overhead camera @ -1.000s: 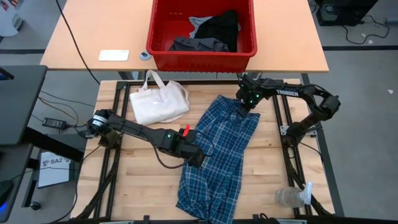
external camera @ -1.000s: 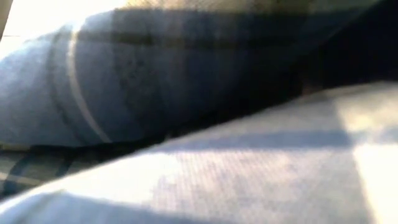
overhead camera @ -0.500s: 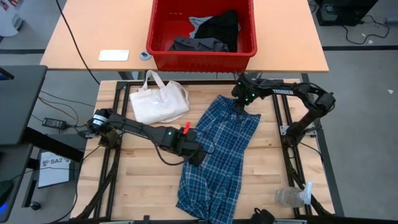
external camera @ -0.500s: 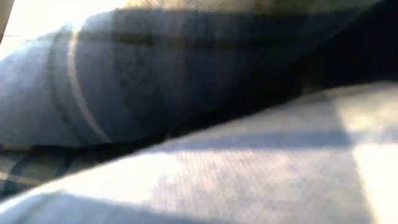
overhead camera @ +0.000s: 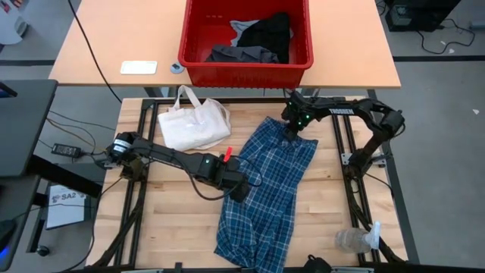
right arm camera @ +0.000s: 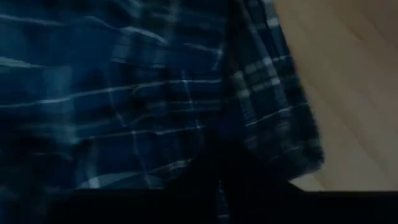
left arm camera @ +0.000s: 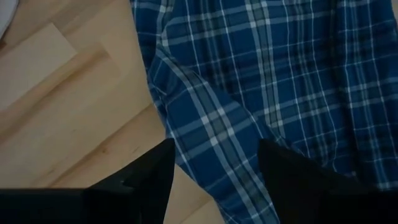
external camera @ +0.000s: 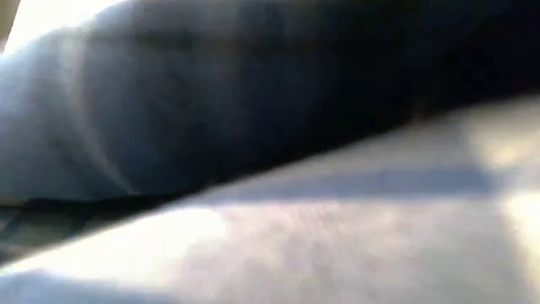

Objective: Fold laundry
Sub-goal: Fold the blue pants

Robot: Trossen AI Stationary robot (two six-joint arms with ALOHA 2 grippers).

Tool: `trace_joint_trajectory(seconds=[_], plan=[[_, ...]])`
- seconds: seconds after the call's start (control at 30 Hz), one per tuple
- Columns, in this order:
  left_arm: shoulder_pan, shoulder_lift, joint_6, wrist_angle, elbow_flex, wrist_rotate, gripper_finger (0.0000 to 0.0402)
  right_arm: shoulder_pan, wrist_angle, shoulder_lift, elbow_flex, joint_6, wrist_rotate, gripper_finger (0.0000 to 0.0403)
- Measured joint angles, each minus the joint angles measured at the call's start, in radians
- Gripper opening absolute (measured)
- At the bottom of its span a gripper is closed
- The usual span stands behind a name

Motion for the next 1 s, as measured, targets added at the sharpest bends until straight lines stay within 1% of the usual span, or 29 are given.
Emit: trace_joint_trajectory(seconds=[0.07, 0.27, 0.37, 0.43, 0.47, 0.5, 0.57, 0.7, 0.77, 0.87, 1.0], plan=[[0.001, 0.000, 0.000, -0.010, 0.000, 0.000, 0.0235, 0.004, 0.006, -0.025, 0.001, 0.002, -0.027, 0.0011], [0.020, 0.000, 0.007, -0.043, 0.000, 0.001, 0.0235, 0.040, 0.020, -0.100, 0.001, 0.027, -0.028, 0.0005], [0.031, 0.000, 0.027, -0.052, 0.000, 0.007, 0.0235, 0.056, 0.036, -0.125, 0.001, 0.037, -0.006, 0.0004], [0.038, 0.000, 0.036, -0.052, 0.000, 0.008, 0.0235, 0.061, 0.076, -0.124, 0.001, 0.037, 0.036, 0.0010], [0.043, 0.000, 0.044, -0.052, 0.000, 0.009, 0.0235, 0.062, 0.105, -0.113, 0.001, 0.036, 0.047, 0.0019], [0.047, 0.000, 0.056, -0.052, 0.000, 0.011, 0.0235, 0.061, 0.137, -0.098, 0.002, 0.030, 0.036, 0.0031], [0.058, 0.000, 0.075, -0.052, 0.000, 0.023, 0.0235, 0.059, 0.168, -0.058, 0.006, 0.025, 0.007, 0.0067], [0.074, -0.014, 0.104, -0.051, 0.000, 0.049, 0.0235, 0.060, 0.153, 0.032, 0.051, 0.029, 0.009, 0.0145], [0.079, -0.031, 0.105, -0.052, 0.000, 0.049, 0.0235, 0.057, 0.147, 0.071, 0.070, 0.039, 0.039, 0.0170], [0.084, -0.052, 0.105, -0.058, 0.000, 0.048, 0.0235, 0.051, 0.132, 0.101, 0.090, 0.043, 0.086, 0.0180], [0.084, -0.080, 0.084, -0.073, 0.000, 0.024, 0.0235, 0.038, 0.102, 0.112, 0.108, 0.047, 0.079, 0.0170]])
